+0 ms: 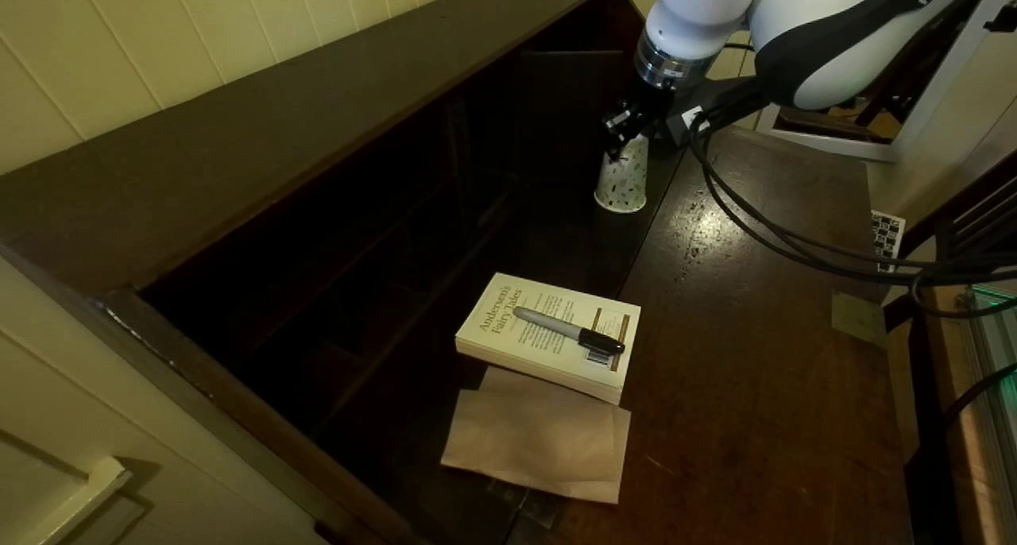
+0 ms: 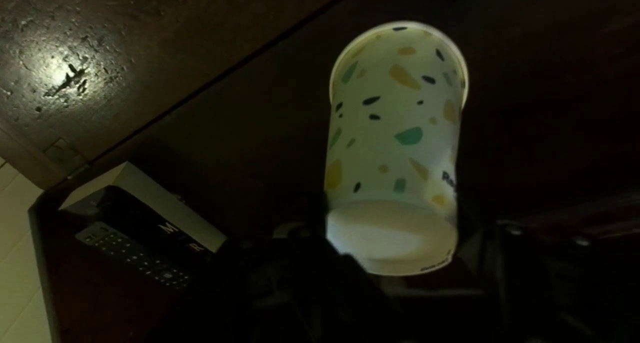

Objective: Open the cabinet door, then out the cup inside and close the cabinet door

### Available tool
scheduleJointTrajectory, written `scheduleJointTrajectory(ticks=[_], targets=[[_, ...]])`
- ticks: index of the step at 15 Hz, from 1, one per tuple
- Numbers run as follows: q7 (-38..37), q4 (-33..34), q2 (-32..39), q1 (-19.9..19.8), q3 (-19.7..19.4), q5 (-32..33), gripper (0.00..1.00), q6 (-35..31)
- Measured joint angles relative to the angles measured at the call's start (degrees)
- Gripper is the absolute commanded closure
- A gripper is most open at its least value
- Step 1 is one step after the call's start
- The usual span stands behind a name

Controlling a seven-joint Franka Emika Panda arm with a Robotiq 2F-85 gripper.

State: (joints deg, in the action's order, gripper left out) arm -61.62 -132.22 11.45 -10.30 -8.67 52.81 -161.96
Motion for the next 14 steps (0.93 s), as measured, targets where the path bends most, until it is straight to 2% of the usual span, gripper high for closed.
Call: scheduleJointTrajectory(ticks=[14], targets=[[5.92, 1.94, 0.08, 0.80, 5.96, -0.16, 0.52, -0.03]])
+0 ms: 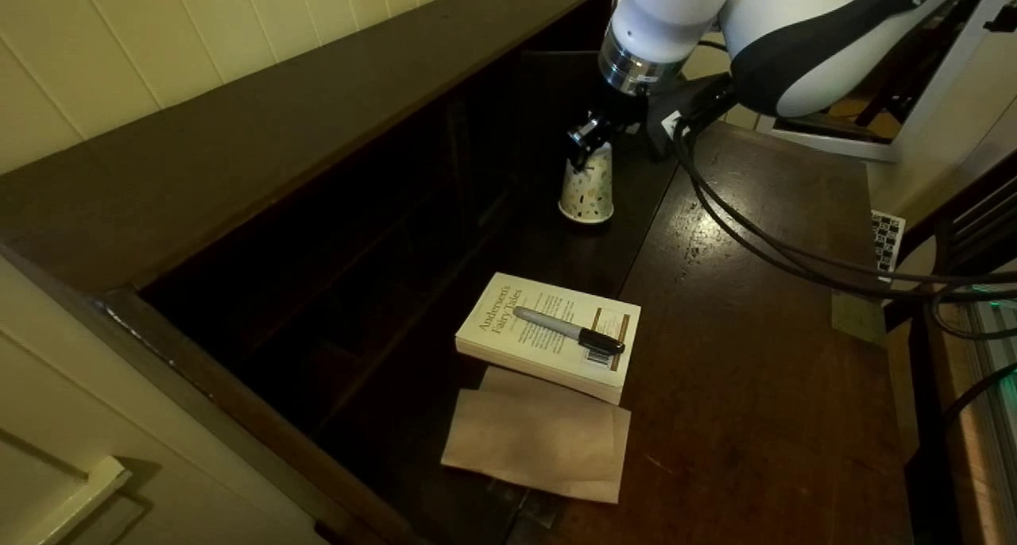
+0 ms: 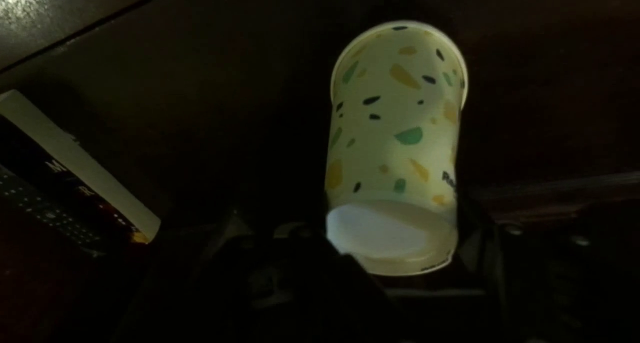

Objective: Open the cabinet door, then out the cup inside and close the cabinet door

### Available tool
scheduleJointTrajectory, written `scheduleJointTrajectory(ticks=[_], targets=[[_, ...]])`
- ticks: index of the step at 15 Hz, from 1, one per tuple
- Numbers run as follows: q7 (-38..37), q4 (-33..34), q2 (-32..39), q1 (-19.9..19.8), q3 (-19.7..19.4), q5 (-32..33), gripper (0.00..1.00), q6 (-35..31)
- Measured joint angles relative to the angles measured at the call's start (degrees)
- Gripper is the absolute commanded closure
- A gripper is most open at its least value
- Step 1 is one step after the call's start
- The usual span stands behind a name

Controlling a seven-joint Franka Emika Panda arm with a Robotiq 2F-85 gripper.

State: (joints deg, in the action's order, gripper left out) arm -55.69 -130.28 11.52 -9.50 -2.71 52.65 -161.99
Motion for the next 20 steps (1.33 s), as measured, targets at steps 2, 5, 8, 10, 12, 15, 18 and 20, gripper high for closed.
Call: scheduleJointTrajectory(ticks=[2, 5, 8, 10, 12, 15, 18, 20], targets=[[0.41, 1.49, 0.21, 0.00, 0.17, 0.00, 0.52, 0.00], [1.08, 4.09, 1.14, 0.00, 0.34, 0.00, 0.52, 0.00], [1.27, 6.84, 3.02, 0.00, 0.79, 0.00, 0.52, 0.00], [1.27, 8.58, 4.55, 0.01, 1.28, 0.00, 0.52, 0.00], [1.26, 10.19, 6.06, 0.08, 1.79, 0.00, 0.52, 0.00], [1.23, 12.41, 8.00, 0.23, 2.41, 0.00, 0.33, -0.02], [1.18, 14.47, 9.51, 0.64, 2.47, 0.10, 0.41, -0.06], [1.18, 15.70, 10.38, 0.81, 2.49, 0.10, 0.47, -0.06]])
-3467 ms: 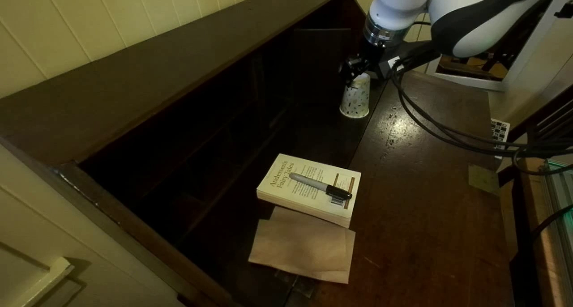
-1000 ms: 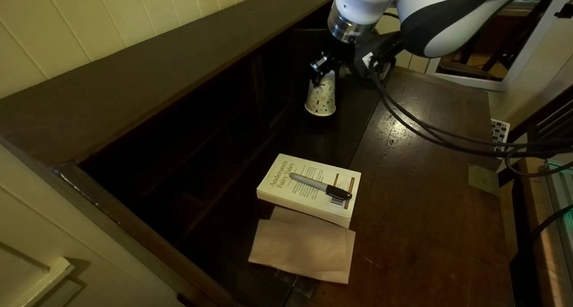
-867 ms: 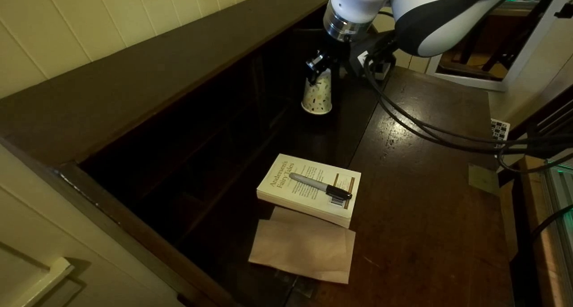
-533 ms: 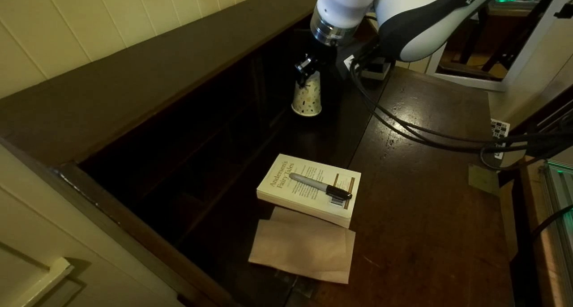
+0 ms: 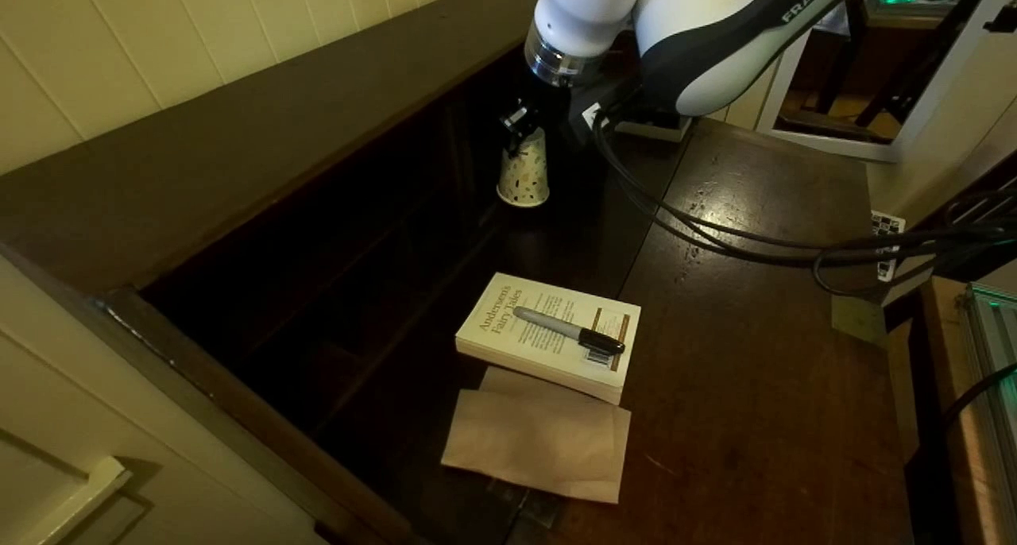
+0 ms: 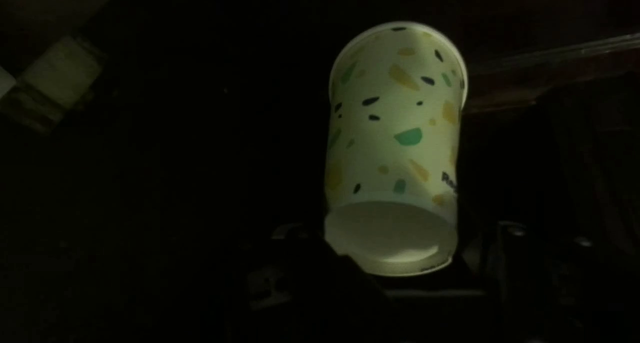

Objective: Open the cabinet door, then out the cup inside and close the cabinet door

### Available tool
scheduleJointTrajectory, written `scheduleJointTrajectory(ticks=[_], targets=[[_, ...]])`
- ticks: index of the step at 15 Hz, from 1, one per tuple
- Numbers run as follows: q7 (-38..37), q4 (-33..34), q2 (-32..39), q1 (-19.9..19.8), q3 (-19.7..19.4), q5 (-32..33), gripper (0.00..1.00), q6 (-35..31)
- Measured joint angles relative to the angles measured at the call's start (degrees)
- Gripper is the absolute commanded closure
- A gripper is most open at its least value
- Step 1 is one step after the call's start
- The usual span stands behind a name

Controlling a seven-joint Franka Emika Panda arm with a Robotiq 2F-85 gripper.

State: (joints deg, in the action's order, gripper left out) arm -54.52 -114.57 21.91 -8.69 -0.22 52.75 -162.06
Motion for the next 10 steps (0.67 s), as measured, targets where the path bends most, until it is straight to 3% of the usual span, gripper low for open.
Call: scheduleJointTrajectory(ticks=[5, 10], targets=[[-0.09, 2.71, 1.95, 0.06, 0.02, 0.00, 0.45, 0.00], [-0.30, 5.20, 3.92, 0.17, 0.02, 0.00, 0.49, -0.06]])
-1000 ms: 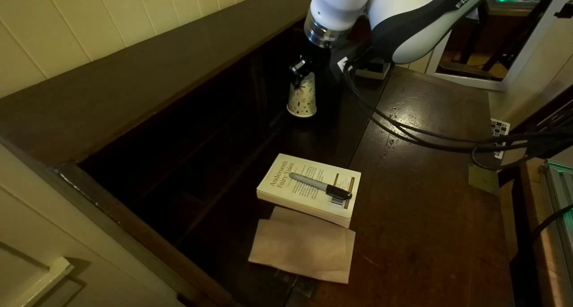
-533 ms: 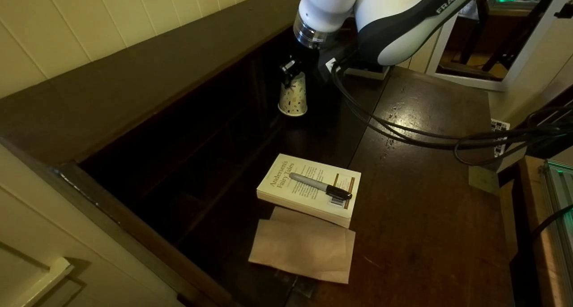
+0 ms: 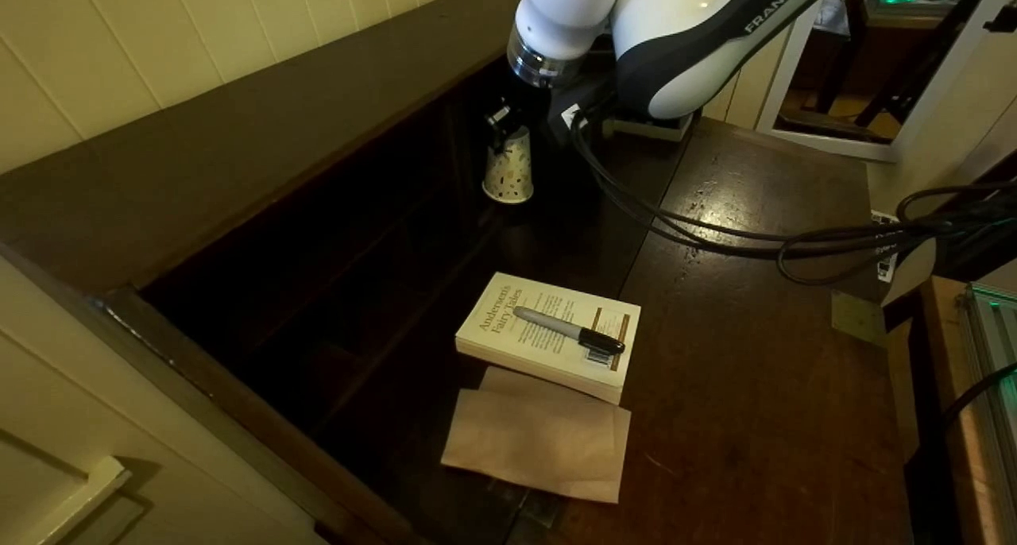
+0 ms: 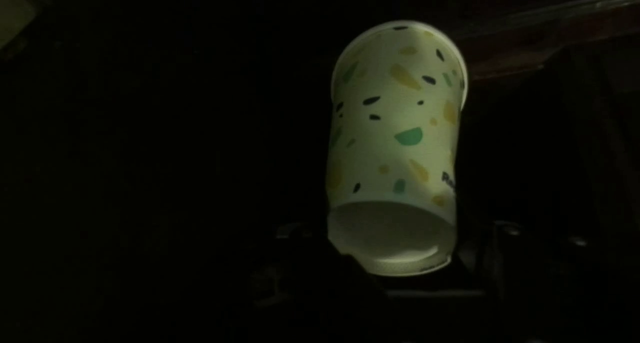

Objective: Open the cabinet door, then out the cup inside and close the cabinet door

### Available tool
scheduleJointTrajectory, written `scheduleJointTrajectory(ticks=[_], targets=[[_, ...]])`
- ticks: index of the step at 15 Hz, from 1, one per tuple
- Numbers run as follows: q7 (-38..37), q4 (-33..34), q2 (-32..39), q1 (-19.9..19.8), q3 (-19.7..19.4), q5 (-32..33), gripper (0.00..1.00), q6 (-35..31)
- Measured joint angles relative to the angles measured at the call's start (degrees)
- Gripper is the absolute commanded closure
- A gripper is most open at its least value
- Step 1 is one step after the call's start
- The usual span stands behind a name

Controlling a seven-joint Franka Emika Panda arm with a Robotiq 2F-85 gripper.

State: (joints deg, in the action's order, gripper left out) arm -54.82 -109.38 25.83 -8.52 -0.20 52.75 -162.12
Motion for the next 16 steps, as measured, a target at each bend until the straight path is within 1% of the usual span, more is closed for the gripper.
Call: scheduleJointTrajectory(ticks=[2, 3, 6, 9, 12, 16], targets=[[-0.07, 0.93, 0.90, 0.19, 0.00, 0.00, 0.49, -0.07], [-0.15, 1.43, 1.36, 0.34, 0.00, 0.00, 0.51, -0.08], [-0.30, 3.09, 2.78, 0.89, 0.01, 0.00, 0.52, -0.10], [-0.31, 3.68, 3.50, 0.93, -0.19, 0.00, 0.52, -0.11], [-0.31, 3.98, 3.87, 0.92, -0.28, 0.00, 0.57, -0.12], [-0.52, 3.94, 3.90, 0.98, -0.40, 0.22, 0.59, -0.46]])
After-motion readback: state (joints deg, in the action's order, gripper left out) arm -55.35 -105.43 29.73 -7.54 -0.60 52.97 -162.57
